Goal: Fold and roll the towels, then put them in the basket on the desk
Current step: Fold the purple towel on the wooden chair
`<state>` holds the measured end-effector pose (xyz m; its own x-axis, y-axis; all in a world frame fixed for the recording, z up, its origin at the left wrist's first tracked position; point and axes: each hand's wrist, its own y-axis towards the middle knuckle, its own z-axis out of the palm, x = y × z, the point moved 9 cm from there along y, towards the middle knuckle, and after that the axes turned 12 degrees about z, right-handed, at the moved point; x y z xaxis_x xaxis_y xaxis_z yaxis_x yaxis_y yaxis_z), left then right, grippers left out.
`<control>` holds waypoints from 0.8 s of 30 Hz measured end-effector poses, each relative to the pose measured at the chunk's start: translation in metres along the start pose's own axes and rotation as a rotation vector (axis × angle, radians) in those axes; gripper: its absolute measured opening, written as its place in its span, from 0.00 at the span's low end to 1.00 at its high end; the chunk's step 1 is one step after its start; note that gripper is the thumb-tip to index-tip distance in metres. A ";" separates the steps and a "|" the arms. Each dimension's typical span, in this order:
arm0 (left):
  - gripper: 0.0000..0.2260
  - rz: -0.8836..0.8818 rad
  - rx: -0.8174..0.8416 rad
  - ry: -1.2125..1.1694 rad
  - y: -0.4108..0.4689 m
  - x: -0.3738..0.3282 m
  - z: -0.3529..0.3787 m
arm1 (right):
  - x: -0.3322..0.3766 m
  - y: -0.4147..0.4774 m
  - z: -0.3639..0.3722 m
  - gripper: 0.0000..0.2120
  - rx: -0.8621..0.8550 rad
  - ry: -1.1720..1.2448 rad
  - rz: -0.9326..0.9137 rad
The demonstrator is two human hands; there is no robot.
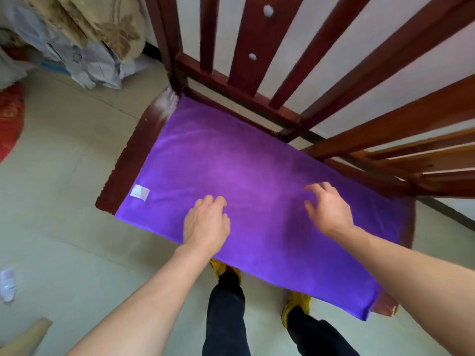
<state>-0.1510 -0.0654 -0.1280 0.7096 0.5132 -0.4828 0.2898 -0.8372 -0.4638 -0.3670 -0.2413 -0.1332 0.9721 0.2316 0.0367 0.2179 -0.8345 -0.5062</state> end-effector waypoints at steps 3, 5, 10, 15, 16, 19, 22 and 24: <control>0.11 0.043 0.081 -0.034 -0.009 -0.057 0.040 | -0.096 -0.009 -0.002 0.15 0.023 0.024 0.219; 0.10 0.058 0.147 -0.038 -0.020 -0.099 0.077 | -0.161 -0.011 -0.010 0.14 0.004 0.078 0.367; 0.07 -0.042 0.278 -0.108 -0.053 -0.169 0.179 | -0.267 0.012 -0.007 0.13 -0.017 0.273 0.446; 0.12 -0.636 0.182 -0.591 -0.104 -0.180 0.279 | -0.314 0.037 -0.004 0.17 0.008 0.336 0.441; 0.14 -0.765 0.106 -0.732 -0.116 -0.179 0.298 | -0.317 0.041 -0.004 0.18 0.012 0.348 0.420; 0.17 -1.049 -0.063 -1.147 -0.138 -0.195 0.346 | -0.320 0.055 0.003 0.22 0.085 0.409 0.378; 0.18 -1.066 -0.027 -1.440 -0.133 -0.220 0.383 | -0.334 0.076 0.014 0.28 0.094 0.488 0.402; 0.12 -1.037 0.056 -1.564 -0.127 -0.242 0.400 | -0.349 0.092 0.025 0.28 0.087 0.502 0.435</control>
<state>-0.6163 -0.0081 -0.2490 -0.8719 0.4596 -0.1690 0.1215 -0.1312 -0.9839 -0.6881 -0.3863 -0.2135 0.8965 -0.3956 0.1994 -0.1905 -0.7506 -0.6327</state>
